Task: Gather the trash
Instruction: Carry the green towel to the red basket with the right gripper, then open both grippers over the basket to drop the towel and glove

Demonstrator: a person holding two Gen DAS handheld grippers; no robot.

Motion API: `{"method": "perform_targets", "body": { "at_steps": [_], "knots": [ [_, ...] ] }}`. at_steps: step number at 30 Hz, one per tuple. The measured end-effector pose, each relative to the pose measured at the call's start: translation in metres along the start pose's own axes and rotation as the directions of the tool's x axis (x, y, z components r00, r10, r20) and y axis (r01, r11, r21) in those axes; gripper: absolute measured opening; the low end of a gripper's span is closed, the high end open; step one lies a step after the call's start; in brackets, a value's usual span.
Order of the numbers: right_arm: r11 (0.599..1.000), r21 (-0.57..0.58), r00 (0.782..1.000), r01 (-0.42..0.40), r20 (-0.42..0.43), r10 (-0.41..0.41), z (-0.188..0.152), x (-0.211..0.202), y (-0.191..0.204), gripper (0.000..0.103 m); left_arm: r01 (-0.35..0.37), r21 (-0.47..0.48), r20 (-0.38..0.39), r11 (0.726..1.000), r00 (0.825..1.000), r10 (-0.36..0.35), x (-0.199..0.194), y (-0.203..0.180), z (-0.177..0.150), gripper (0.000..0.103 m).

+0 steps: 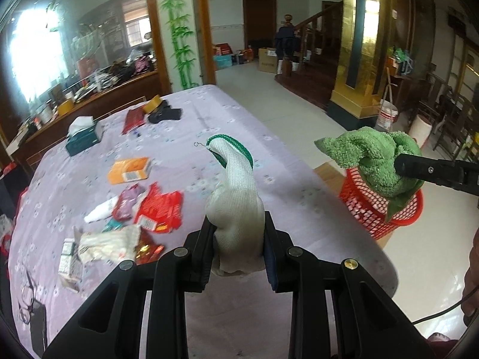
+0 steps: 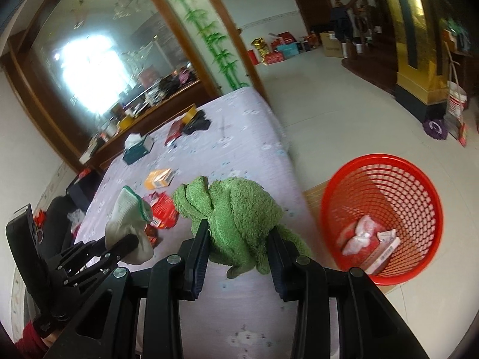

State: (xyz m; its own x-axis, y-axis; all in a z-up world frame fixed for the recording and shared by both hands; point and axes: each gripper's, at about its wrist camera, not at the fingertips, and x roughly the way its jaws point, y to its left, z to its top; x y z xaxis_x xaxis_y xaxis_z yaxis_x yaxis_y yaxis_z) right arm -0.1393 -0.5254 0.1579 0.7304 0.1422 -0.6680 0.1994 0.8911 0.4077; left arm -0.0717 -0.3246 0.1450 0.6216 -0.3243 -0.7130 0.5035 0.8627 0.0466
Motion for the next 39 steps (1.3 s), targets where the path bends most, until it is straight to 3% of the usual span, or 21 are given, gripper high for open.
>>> {"method": "perform_targets", "body": {
  "at_steps": [14,26,29,33,35,39],
  "knots": [
    [0.975,0.196,0.992,0.103,0.056,-0.116,0.022,-0.036,-0.096,0.039,0.176,0.088,-0.037,0.981,0.984,-0.173,0.03,-0.097,0.038,0.028],
    [0.945,0.301,0.992,0.125,-0.013,-0.127,0.041,-0.015,-0.171,0.04,0.28,0.117,-0.123,0.953,0.956,-0.265,0.092,-0.184,0.057,0.029],
    [0.939,0.32,0.992,0.126,-0.023,-0.125,0.045,-0.01,-0.182,0.043,0.29,0.109,-0.137,0.951,0.952,-0.275,0.104,-0.197,0.061,0.037],
    [0.932,0.342,0.993,0.121,-0.028,-0.118,0.05,-0.007,-0.196,0.051,0.299,0.087,-0.111,0.95,0.951,-0.289,0.106,-0.201,0.066,0.06],
    [0.93,0.349,0.993,0.117,-0.014,-0.12,0.052,-0.012,-0.199,0.059,0.294,0.092,-0.102,0.951,0.953,-0.285,0.103,-0.201,0.067,0.06],
    [0.939,0.323,0.991,0.117,0.019,-0.13,0.057,-0.025,-0.196,0.06,0.276,0.086,-0.084,0.957,0.96,-0.269,0.09,-0.191,0.067,0.06]
  ]
}}
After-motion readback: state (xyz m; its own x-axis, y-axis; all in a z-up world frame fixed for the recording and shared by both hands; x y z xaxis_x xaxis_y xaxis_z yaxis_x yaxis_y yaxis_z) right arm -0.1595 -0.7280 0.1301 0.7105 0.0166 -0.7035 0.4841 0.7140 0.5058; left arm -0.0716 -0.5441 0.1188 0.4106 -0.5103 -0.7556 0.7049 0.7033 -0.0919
